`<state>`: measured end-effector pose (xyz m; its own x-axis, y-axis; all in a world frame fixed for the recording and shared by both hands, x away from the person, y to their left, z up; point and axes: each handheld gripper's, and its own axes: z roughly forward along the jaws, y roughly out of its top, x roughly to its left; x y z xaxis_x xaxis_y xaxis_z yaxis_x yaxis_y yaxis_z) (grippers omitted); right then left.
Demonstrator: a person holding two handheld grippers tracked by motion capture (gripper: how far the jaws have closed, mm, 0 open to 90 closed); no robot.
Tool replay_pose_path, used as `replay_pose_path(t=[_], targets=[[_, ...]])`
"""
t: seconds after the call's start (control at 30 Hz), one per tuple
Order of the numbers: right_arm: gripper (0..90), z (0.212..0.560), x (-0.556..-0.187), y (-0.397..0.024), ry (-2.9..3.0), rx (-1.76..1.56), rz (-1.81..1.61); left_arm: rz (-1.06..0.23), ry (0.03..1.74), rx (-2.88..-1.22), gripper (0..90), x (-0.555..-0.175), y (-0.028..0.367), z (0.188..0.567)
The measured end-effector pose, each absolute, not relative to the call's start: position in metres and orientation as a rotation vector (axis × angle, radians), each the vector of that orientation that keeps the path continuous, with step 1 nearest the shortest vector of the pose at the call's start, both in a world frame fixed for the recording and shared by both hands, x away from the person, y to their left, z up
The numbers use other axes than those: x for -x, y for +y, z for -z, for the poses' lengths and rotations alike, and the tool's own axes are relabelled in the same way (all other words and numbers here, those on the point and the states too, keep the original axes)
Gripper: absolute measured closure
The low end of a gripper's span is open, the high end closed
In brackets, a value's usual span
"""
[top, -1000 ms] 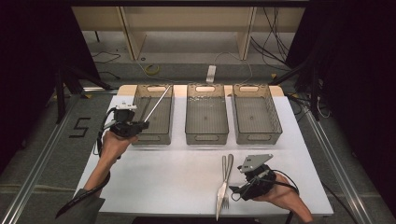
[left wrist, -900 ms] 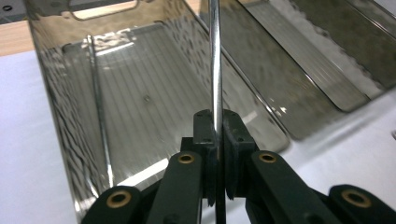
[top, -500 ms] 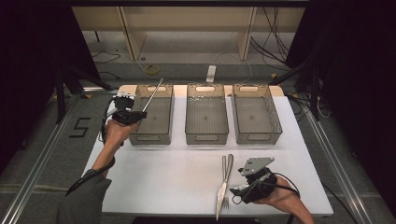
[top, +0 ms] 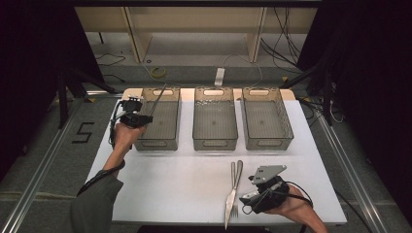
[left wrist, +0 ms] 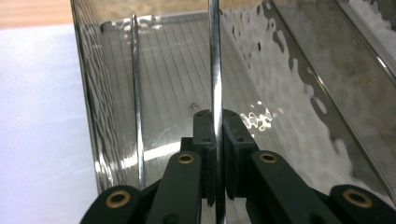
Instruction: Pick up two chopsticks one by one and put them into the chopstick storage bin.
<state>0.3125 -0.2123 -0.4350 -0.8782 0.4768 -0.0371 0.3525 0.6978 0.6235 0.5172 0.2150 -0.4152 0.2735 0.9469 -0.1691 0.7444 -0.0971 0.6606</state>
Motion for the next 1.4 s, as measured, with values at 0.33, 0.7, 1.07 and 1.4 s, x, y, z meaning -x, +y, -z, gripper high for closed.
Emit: replay_pose_path(t=[0.33, 0.7, 1.07, 1.4], targets=[[25.4, 0.436, -0.313, -0.212, 2.716, -0.674, -0.926, -0.399, 1.557, -1.858, 70.8, -0.523, 0.216, 0.424], [24.9, 0.433, -0.315, -0.218, 2.691, -0.694, -0.915, -0.318, 1.445, -1.827, 39.3, -0.502, 0.216, 0.406], [25.2, 0.436, -0.32, -0.217, 2.692, -0.682, -0.841, -0.297, 1.251, -1.832, 25.1, -0.448, 0.203, 0.395], [26.4, 0.44, -0.327, -0.219, 2.723, -0.675, -0.745, -0.348, 1.12, -1.86, 22.3, -0.417, 0.189, 0.396]])
